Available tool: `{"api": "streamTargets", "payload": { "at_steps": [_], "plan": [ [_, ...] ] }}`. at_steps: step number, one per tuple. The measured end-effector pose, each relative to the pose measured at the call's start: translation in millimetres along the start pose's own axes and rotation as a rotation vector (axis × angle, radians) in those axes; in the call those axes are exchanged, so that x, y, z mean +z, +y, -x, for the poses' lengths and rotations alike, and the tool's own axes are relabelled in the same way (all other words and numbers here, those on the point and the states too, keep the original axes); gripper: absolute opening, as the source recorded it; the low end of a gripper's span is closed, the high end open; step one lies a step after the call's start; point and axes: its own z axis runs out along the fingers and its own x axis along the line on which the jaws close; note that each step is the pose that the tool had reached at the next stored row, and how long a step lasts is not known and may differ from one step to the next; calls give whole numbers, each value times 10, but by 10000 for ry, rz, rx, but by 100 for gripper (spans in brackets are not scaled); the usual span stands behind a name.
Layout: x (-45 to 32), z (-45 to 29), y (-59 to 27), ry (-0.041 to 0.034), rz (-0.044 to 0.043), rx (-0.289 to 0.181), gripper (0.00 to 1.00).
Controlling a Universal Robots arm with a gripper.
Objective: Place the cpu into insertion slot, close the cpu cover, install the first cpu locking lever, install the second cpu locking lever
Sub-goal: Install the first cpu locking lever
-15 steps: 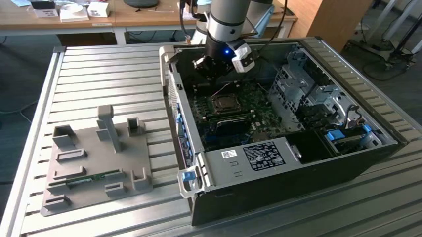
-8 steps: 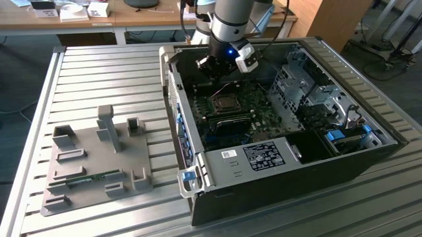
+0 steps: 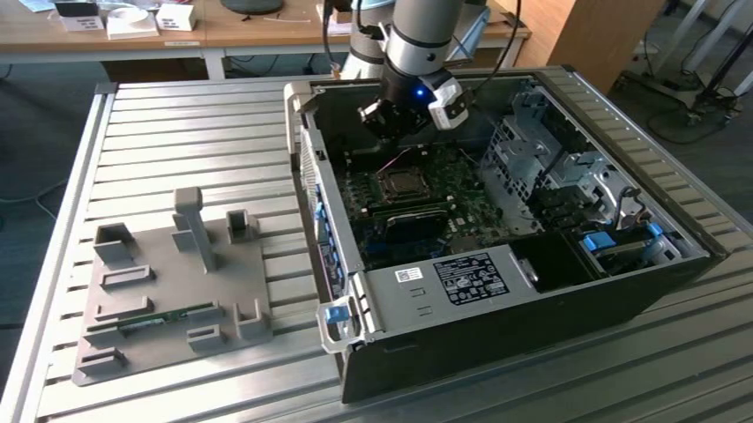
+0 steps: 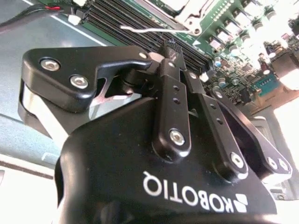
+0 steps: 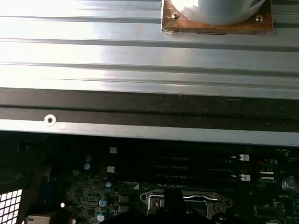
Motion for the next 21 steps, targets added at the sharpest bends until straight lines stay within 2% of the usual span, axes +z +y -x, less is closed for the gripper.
{"api": "streamTargets", "payload": {
  "at_steps": [7, 11, 21],
  "plan": [
    [86, 34, -15, -22, 15, 114, 11],
    [107, 45, -2, -60, 10, 309, 11],
    [141, 83, 43, -84, 6, 432, 11]
  ]
}}
